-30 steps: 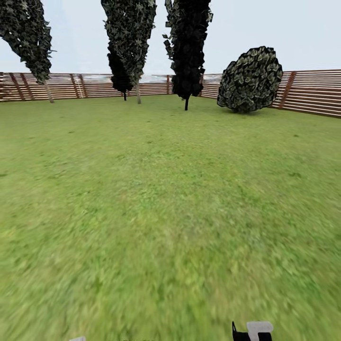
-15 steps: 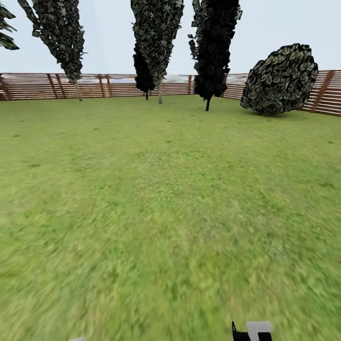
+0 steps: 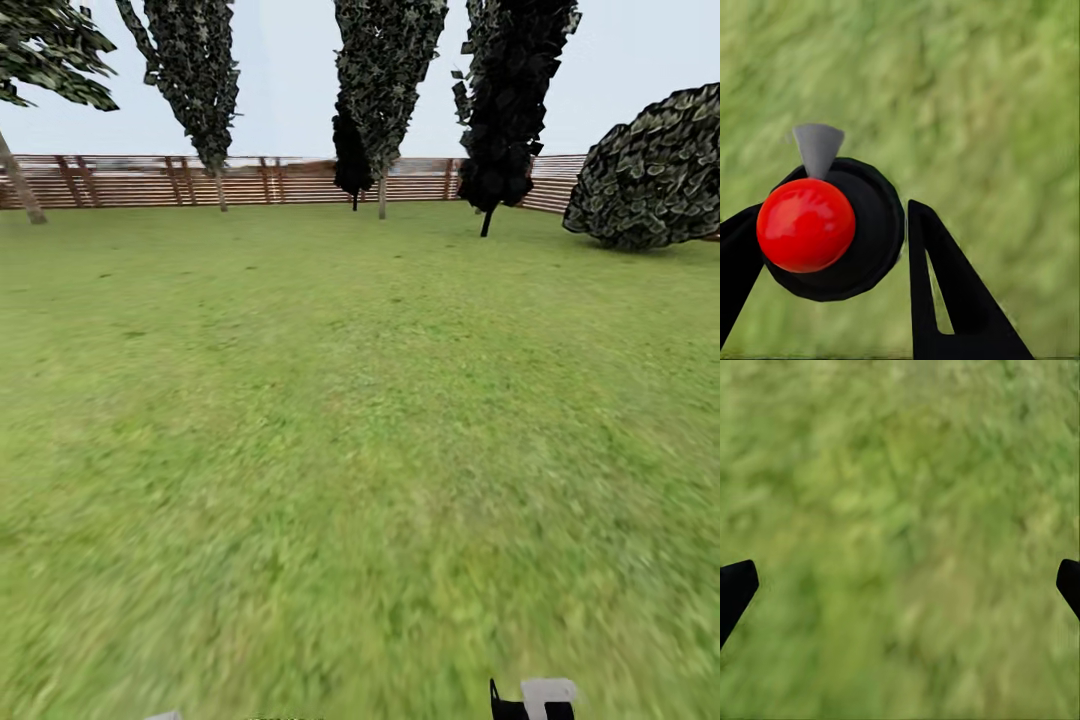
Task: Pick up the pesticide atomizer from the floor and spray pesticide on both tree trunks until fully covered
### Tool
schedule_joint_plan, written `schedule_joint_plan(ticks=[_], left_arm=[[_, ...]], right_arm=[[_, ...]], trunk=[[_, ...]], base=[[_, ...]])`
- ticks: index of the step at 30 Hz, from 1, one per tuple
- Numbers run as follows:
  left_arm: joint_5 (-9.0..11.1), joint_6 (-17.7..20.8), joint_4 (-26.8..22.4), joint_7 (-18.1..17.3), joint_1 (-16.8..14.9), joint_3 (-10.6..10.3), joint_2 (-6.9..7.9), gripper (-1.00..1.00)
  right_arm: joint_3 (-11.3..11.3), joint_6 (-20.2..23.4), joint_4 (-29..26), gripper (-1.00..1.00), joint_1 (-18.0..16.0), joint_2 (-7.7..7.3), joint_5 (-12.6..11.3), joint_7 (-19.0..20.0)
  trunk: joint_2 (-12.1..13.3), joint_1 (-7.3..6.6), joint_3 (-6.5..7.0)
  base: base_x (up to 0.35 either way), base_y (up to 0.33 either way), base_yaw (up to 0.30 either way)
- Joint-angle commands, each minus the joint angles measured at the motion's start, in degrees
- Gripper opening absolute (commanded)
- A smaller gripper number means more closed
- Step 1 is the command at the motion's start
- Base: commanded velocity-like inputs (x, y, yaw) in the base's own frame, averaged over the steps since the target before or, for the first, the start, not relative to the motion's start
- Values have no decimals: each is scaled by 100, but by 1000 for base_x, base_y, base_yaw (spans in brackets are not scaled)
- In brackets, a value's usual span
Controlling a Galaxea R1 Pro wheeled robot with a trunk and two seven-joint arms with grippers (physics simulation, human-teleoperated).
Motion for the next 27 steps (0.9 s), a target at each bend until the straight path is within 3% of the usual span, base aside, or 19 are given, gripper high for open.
schedule_joint_plan(ticks=[1, 17, 27], left_arm=[[17, -9, 2, 19, -4, -49, -1, -100], [50, 6, 4, 44, -4, -40, 10, -100], [50, -4, 6, 49, -4, -37, 5, -100]], right_arm=[[-36, -15, 5, 100, -3, 0, 62, -28], [-28, -16, 5, 100, -5, 1, 62, -28], [-27, -14, 5, 100, -6, 1, 62, -28]], trunk=[[-2, -1, -5], [-2, -1, -5], [-2, -1, -5]], base=[[0, 0, 279], [9, 5, 279], [178, 238, 279]])
